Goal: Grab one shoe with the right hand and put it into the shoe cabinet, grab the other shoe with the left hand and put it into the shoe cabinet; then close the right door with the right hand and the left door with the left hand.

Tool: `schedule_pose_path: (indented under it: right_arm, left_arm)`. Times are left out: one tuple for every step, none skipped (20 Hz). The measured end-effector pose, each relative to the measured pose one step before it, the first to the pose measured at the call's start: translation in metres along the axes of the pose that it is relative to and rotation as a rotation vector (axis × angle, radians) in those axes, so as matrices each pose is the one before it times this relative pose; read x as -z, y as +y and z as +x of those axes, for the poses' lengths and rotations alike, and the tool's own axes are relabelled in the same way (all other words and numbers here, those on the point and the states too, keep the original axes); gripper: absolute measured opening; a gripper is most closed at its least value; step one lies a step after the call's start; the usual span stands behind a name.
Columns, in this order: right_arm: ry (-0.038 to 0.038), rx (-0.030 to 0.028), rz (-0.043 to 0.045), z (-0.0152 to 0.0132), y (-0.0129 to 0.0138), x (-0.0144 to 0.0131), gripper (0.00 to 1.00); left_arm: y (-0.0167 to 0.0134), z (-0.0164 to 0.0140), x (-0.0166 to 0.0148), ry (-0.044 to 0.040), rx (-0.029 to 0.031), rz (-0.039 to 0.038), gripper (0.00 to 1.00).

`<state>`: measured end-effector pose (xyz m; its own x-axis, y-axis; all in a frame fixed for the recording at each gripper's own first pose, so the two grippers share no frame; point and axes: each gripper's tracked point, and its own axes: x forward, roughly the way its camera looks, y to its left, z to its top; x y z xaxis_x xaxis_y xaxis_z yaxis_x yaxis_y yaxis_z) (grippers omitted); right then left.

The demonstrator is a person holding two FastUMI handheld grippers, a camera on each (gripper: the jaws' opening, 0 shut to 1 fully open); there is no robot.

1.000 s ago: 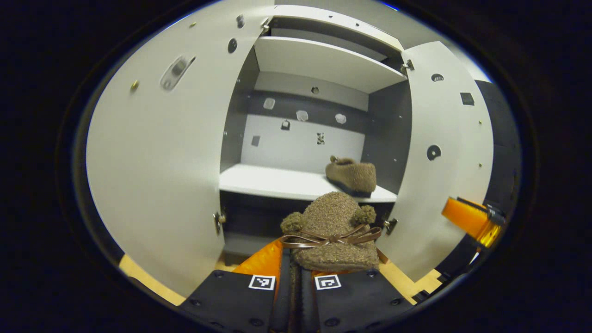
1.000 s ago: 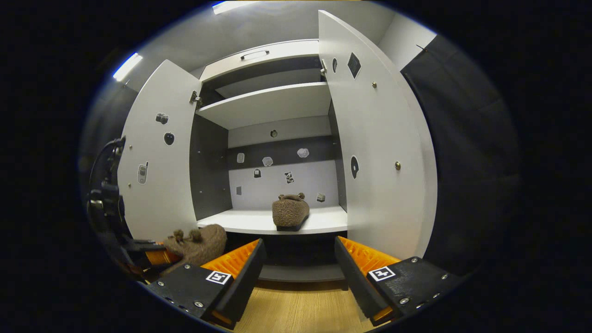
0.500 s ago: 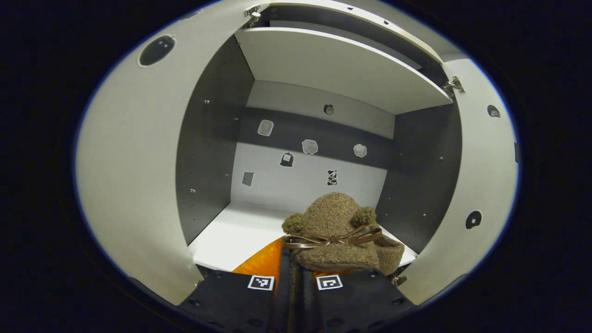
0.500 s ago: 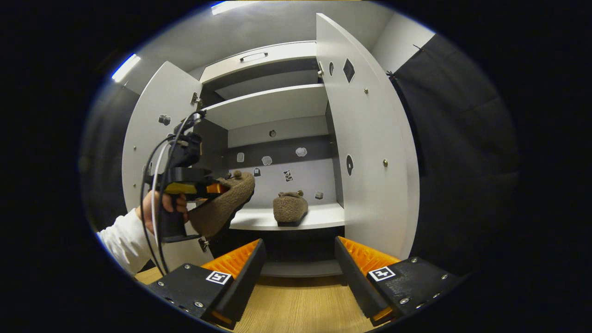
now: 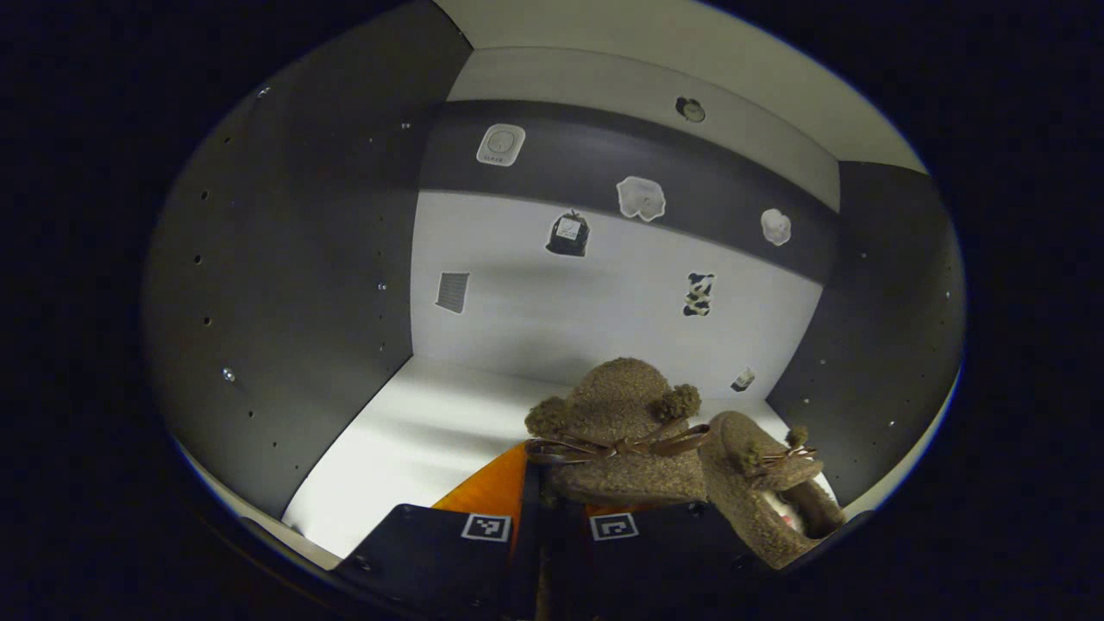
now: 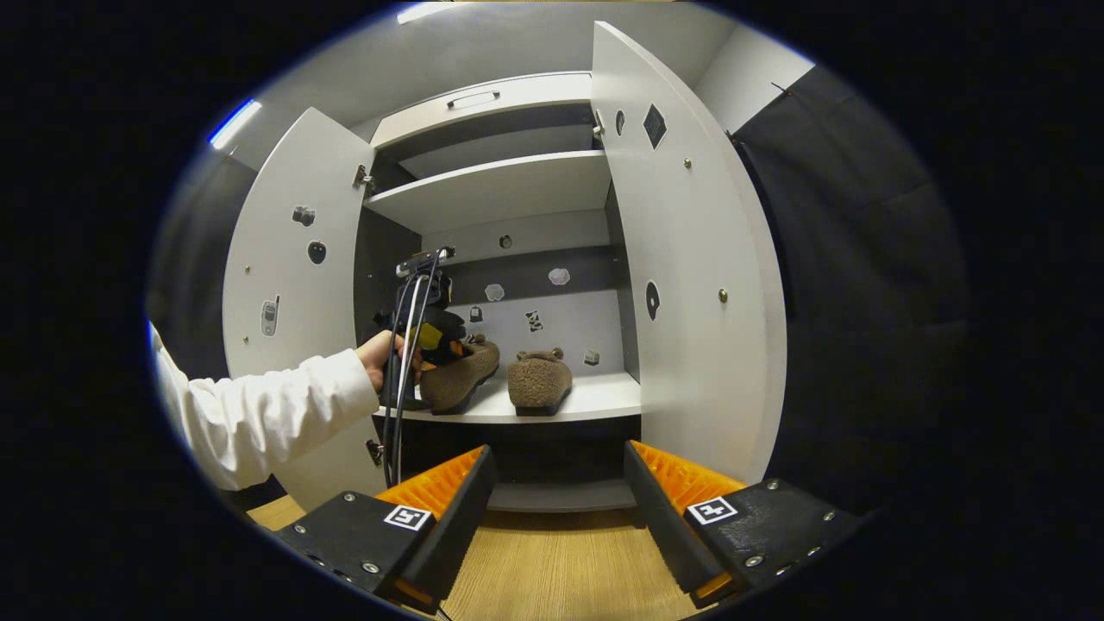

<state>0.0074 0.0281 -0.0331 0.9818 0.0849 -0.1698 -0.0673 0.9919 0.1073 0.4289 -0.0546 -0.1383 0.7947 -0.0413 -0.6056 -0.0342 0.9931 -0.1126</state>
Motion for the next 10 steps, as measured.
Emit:
schedule_pose_path:
  right_arm:
    - [0.00161,0.00339,0.00327,0.00177,-0.00175,0.00041,0.92]
    - [0.00136,0.00228,0.00597,0.00077,-0.00153,0.00054,0.92]
    - [0.00495,0.00109,0.00796,0.00110,-0.00072,0.00117,0.92]
    - [0.00176,0.00159,0.00830,0.00140,-0.00134,0.00071,0.92]
    - [-0.00511,0.00128,0.00660,0.00047,-0.00137,-0.00065,0.92]
    - [-0.00407,0.00155,0.00428,0.00030,-0.00138,-0.00069,0.92]
    - [-0.00095,0.00143,0.00103,0.00116,-0.00127,0.00057,0.92]
    - [-0.00200,0.00019,-0.00233,0.00025,-0.00088,-0.00023,0.92]
    - [-0.00443,0.00013,-0.00507,0.00034,-0.00108,-0.00138,0.92]
    - [-0.00172,0.00063,-0.00371,0.00052,-0.00177,-0.00053,0.92]
  left_arm:
    - [0.00228,0.00545,0.00444,0.02250,-0.00717,-0.00244,0.19]
    - [0.00242,0.00343,0.00487,0.01998,-0.00932,-0.00972,0.19]
    - [0.00097,0.00259,0.00305,0.00837,-0.00061,-0.01381,0.22]
    - [0.00159,0.00070,0.00644,0.02044,-0.00185,-0.01949,0.28]
    - [-0.00032,-0.00091,0.00327,0.00579,0.00803,-0.02206,0.37]
    - [0.00251,0.00194,-0.00196,-0.01068,-0.00161,-0.01788,0.40]
    - [0.00326,-0.00100,-0.00118,-0.00752,-0.00441,-0.01122,0.46]
    - [0.00006,-0.00329,0.00131,-0.00067,0.00657,-0.01199,0.57]
    - [-0.00176,-0.00197,0.00067,0.00247,0.01856,-0.00752,0.60]
    - [-0.00239,-0.00164,0.00089,0.00499,0.02047,0.00029,0.58]
